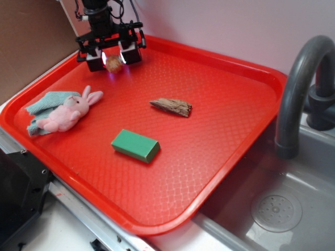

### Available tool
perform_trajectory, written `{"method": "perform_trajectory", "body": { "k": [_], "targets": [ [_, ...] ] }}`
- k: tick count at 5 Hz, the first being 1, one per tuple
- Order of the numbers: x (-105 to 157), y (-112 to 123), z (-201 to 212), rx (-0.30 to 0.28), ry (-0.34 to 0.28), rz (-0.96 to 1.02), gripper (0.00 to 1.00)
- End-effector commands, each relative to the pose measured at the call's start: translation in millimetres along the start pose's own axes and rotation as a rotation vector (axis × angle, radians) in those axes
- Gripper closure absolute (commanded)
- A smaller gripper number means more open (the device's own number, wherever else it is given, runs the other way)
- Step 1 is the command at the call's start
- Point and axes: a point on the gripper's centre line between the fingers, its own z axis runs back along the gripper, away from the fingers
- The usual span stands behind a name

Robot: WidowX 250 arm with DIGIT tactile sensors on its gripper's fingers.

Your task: Grab the shell.

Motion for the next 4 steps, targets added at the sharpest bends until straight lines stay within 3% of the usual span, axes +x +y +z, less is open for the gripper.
{"method": "perform_trajectory", "body": {
  "k": [1, 2, 3, 4],
  "targets": [
    [-28.2, -22.1, 91.4, -0.082, -0.032, -0.315, 1.0],
    [-70.2, -34.5, 120.1, -0.112, 0.046, -0.452, 1.0],
    [-112.2, -30.8, 147.8, -0.104, -0.002, -0.487, 1.0],
    [-137.8, -26.8, 165.3, -0.117, -0.048, -0.537, 1.0]
  ]
}}
